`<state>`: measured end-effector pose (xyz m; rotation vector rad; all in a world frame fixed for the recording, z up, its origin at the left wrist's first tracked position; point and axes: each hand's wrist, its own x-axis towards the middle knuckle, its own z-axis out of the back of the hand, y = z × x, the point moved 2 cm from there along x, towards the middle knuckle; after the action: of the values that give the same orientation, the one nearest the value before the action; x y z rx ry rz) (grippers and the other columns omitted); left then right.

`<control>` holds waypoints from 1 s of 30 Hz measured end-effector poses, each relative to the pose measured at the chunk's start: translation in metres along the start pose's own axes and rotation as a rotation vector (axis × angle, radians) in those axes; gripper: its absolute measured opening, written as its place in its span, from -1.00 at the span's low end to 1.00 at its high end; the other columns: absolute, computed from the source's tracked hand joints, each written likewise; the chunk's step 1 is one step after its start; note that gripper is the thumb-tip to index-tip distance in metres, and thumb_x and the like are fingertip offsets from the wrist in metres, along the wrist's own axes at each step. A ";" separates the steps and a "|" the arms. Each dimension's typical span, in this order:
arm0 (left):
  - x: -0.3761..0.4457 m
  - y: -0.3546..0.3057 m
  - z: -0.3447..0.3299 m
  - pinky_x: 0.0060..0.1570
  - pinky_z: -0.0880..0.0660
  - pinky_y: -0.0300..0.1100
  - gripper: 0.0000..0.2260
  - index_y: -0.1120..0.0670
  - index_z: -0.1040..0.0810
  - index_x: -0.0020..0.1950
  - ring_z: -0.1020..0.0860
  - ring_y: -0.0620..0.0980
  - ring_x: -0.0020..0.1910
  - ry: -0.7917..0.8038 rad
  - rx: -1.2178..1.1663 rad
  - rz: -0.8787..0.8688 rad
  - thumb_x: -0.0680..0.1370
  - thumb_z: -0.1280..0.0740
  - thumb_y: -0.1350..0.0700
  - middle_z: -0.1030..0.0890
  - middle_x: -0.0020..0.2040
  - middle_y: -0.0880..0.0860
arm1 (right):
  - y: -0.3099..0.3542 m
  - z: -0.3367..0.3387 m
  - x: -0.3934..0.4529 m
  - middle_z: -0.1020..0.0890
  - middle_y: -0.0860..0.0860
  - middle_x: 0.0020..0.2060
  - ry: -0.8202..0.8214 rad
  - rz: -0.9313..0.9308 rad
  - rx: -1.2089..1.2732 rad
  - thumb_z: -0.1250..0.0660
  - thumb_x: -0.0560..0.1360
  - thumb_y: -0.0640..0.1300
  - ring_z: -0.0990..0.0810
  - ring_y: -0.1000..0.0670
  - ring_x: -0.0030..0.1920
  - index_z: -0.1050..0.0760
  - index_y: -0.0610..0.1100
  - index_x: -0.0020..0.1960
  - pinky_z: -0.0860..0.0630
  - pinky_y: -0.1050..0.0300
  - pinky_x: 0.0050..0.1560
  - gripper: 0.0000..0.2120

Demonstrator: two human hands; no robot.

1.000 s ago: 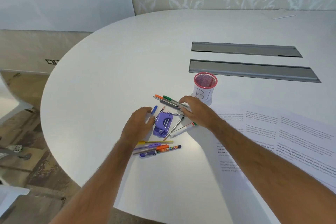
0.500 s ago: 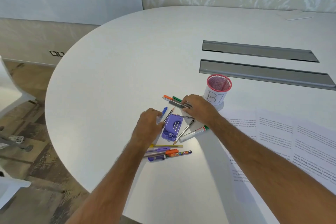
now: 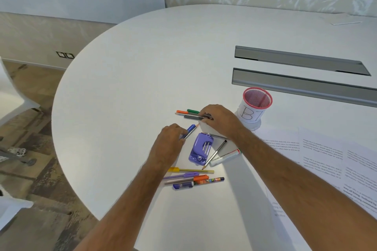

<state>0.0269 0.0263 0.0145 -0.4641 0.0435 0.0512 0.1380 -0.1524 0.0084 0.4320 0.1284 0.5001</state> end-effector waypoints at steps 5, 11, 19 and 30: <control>0.002 0.007 0.003 0.30 -0.43 -0.12 -0.71 0.09 -0.62 0.41 -0.56 0.07 0.28 -0.008 -0.002 0.010 0.70 -0.33 0.11 -0.66 0.33 0.10 | 0.015 -0.006 0.015 -0.70 -0.04 0.21 0.102 0.055 0.045 -0.40 0.63 -0.11 -0.58 -0.07 0.20 -0.64 -0.06 0.28 -0.54 -0.04 0.26 -0.77; 0.001 0.011 0.003 0.22 -0.48 -0.06 -0.83 0.12 -0.75 0.19 -0.65 0.12 0.16 -0.135 -0.048 -0.031 0.65 -0.41 0.15 -0.76 0.15 0.13 | 0.034 -0.009 0.024 -0.71 -0.04 0.21 0.186 0.095 0.070 -0.39 0.64 -0.15 -0.60 -0.05 0.19 -0.66 -0.07 0.29 -0.54 -0.04 0.27 -0.76; 0.001 0.016 0.003 0.10 -0.40 -0.07 -0.87 0.09 -0.76 0.13 -0.63 0.18 0.13 -0.200 -0.044 -0.058 0.60 -0.47 0.16 -0.78 0.12 0.12 | 0.056 -0.012 0.027 -0.70 -0.11 0.27 0.254 0.110 0.140 -0.42 0.61 -0.24 -0.62 -0.11 0.26 -0.69 -0.14 0.28 -0.52 -0.09 0.34 -0.75; -0.006 0.030 -0.002 0.37 -0.39 0.02 -0.46 0.26 -0.42 0.46 -0.47 0.24 0.41 -0.185 -0.043 0.010 0.57 -0.50 0.09 -0.47 0.44 0.25 | 0.060 -0.019 0.022 -0.66 -0.07 0.36 0.257 0.104 0.195 -0.39 0.65 -0.20 -0.50 -0.10 0.48 -0.66 -0.08 0.35 -0.20 -0.06 0.61 -0.71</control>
<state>0.0192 0.0518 0.0003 -0.5005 -0.1373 0.1044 0.1269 -0.0871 0.0174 0.5663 0.4068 0.6476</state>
